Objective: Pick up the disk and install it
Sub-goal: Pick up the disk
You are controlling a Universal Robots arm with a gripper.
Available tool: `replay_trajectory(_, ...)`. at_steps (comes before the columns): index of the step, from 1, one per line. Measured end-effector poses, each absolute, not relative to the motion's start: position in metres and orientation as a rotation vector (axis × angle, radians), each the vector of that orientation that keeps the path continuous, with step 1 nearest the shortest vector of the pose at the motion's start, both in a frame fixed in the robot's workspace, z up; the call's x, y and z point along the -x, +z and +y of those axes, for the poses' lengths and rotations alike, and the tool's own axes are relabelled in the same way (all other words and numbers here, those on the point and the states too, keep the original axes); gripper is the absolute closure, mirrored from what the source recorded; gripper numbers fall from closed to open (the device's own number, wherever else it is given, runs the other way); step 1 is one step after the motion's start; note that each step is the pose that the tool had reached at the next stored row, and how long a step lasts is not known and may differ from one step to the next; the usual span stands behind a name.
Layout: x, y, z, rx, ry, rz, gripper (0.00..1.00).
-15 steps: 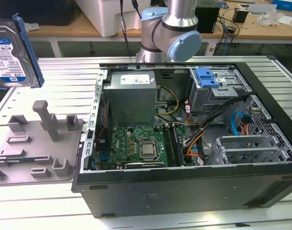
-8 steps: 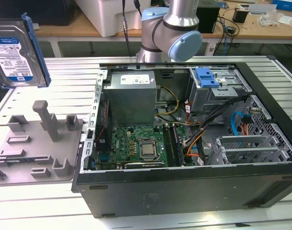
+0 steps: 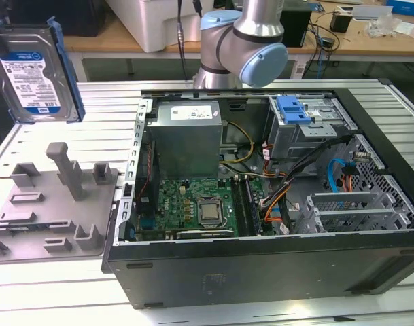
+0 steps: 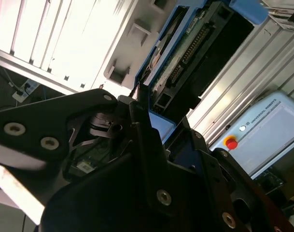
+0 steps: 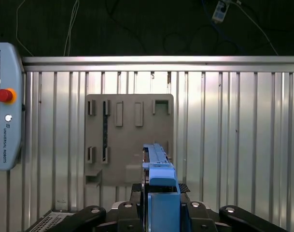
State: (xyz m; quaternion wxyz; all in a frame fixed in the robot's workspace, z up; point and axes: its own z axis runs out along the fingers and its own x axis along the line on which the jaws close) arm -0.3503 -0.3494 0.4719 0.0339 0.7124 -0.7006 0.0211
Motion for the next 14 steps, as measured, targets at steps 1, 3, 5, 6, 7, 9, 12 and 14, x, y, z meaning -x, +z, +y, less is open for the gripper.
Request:
replay_trajectory(1, 0.347, 0.472, -0.349, -2.191, 0.065, -2.155, 0.63)
replay_trajectory(3, 0.341, 0.473, -0.349, -2.191, 0.065, -2.155, 0.63)
replay_trajectory(5, 0.335, 0.474, -0.349, -2.191, 0.065, -2.154, 0.63)
replay_trajectory(6, 0.331, 0.475, -0.349, -2.191, 0.065, -2.154, 0.63)
replay_trajectory(7, 0.329, 0.475, -0.349, -2.191, 0.065, -2.154, 0.63)
replay_trajectory(9, 0.322, 0.476, -0.349, -2.191, 0.065, -2.154, 0.63)
replay_trajectory(12, 0.312, 0.477, -0.349, -2.192, 0.065, -2.154, 0.63)
replay_trajectory(14, 0.305, 0.478, -0.349, -2.192, 0.065, -2.154, 0.63)
